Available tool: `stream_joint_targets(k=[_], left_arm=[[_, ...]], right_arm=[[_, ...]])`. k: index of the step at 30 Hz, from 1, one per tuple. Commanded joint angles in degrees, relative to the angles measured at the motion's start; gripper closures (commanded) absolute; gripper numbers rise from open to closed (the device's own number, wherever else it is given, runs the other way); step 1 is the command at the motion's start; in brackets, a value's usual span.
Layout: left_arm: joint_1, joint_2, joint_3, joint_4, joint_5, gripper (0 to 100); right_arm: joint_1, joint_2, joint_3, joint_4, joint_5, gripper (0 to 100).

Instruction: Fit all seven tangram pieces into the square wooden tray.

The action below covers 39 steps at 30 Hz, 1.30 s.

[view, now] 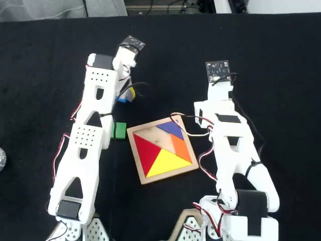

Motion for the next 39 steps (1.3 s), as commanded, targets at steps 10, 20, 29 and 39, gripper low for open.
stream_joint_targets(k=[10, 20, 29, 39], left_arm=[[0.22, -0.97, 3.03, 1.41, -23.56, 72], [1.10, -0.97, 8.66, 1.41, -31.47, 72], [0.22, -1.05, 10.07, 1.41, -33.14, 75], [0.04, -1.32, 10.07, 1.41, -34.81, 85]], right_arm=[[0.26, 0.04, -4.00, -1.23, 0.00, 98.7], [0.26, 0.04, -4.00, -1.23, 0.00, 98.7], [0.26, 0.04, -4.00, -1.23, 0.00, 98.7], [0.26, 0.04, -4.09, -1.23, 0.00, 98.7]])
